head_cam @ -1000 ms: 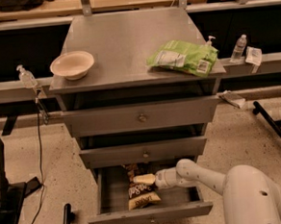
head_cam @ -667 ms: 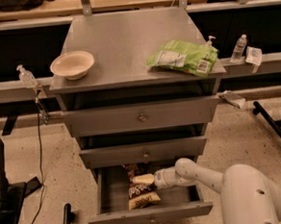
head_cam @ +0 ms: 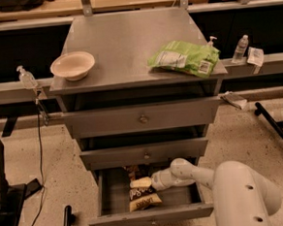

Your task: Pick brown chip bag from bottom drawer and place on counter

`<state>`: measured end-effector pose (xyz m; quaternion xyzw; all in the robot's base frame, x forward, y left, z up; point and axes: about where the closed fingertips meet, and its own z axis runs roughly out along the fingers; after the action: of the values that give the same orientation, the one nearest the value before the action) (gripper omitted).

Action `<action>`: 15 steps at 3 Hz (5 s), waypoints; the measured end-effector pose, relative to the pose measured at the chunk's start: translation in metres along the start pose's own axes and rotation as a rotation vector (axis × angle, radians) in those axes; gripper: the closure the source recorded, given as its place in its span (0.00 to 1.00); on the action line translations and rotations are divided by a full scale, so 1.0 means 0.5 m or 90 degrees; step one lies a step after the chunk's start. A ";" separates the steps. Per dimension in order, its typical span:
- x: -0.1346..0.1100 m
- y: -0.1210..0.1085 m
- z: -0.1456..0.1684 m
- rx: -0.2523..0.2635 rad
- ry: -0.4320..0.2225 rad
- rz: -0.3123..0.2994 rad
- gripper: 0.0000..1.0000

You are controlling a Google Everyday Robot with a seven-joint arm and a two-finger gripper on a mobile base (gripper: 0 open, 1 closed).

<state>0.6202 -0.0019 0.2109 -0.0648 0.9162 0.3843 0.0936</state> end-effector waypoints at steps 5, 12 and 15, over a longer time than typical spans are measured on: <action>0.002 -0.118 0.070 -0.002 -0.067 -0.088 0.64; 0.027 -0.003 -0.236 -0.257 0.072 -0.044 1.00; 0.055 -0.031 -0.431 -0.314 0.049 -0.061 1.00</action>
Offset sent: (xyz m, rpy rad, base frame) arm 0.0194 -0.0161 -0.0662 -0.2413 -0.1816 -0.0106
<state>0.5702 -0.1681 0.3423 -0.1439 0.7933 0.5887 0.0585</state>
